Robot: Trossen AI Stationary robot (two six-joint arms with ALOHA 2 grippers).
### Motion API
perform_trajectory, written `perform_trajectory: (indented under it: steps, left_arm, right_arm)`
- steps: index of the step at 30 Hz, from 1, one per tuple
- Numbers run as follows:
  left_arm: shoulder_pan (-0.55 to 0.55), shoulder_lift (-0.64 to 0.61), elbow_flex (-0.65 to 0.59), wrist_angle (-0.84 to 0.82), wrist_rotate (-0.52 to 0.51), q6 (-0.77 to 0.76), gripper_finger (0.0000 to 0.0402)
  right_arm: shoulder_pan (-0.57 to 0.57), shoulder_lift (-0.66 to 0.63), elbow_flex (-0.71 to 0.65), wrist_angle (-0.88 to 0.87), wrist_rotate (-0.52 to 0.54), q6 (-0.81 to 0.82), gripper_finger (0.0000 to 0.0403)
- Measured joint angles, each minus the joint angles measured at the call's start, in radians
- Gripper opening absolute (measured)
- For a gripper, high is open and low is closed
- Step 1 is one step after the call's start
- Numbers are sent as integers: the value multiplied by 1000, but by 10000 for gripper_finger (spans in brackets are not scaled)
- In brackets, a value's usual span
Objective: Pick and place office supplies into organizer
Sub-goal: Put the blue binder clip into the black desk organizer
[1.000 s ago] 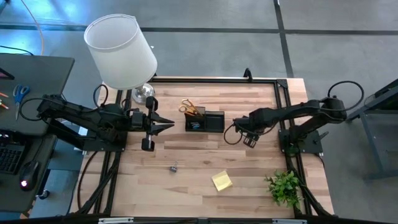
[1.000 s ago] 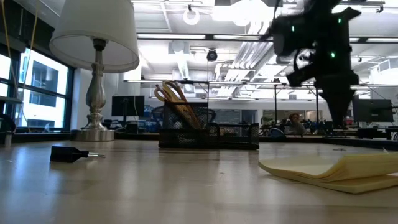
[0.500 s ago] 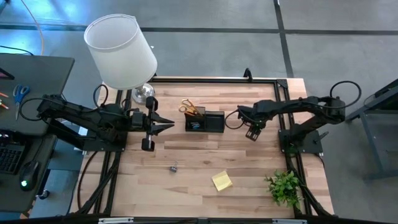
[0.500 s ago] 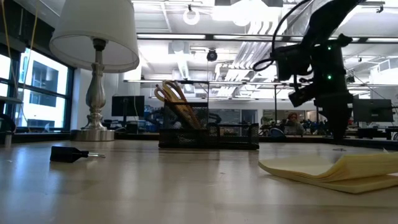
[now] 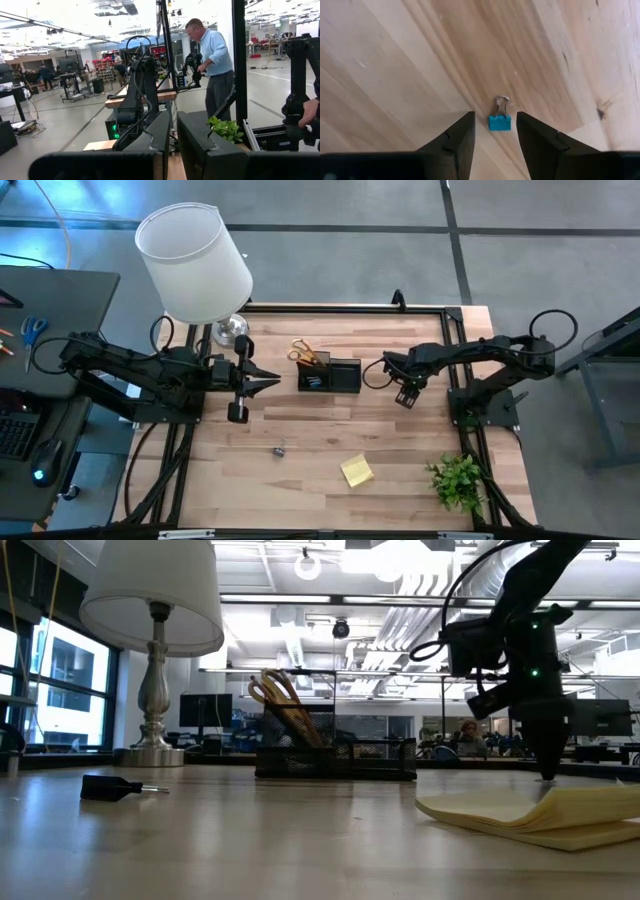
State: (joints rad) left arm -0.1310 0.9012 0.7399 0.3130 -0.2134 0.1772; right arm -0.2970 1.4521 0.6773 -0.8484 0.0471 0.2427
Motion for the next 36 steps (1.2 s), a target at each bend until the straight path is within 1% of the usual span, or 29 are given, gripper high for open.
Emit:
perform_trajectory:
  steps: [6, 14, 18, 22, 31, 33, 36]
  left_arm:
    - [0, 0, 0, 0, 0, 0, 24]
    - [0, 0, 0, -1, 0, 0, 24]
    - [0, 0, 0, -1, 0, 0, 24]
    - [0, 0, 0, -1, 0, 0, 24]
    - [0, 0, 0, -1, 0, 0, 24]
    - [0, 0, 0, -1, 0, 0, 24]
    - [0, 0, 0, -1, 0, 1, 24]
  right_arm:
    - [0, 0, 0, 4, -30, -1, 137]
    - [-15, -3, -36, 27, -56, 12, 138]
    - [-18, -2, -35, 35, -54, 11, 135]
    - [-17, -2, -36, 38, -45, 15, 117]
    - [-17, -1, -37, 45, -49, 10, 47]
    - [-17, -1, -37, 45, -54, 7, 39]
    - [-16, 0, -34, 45, -60, 9, 42]
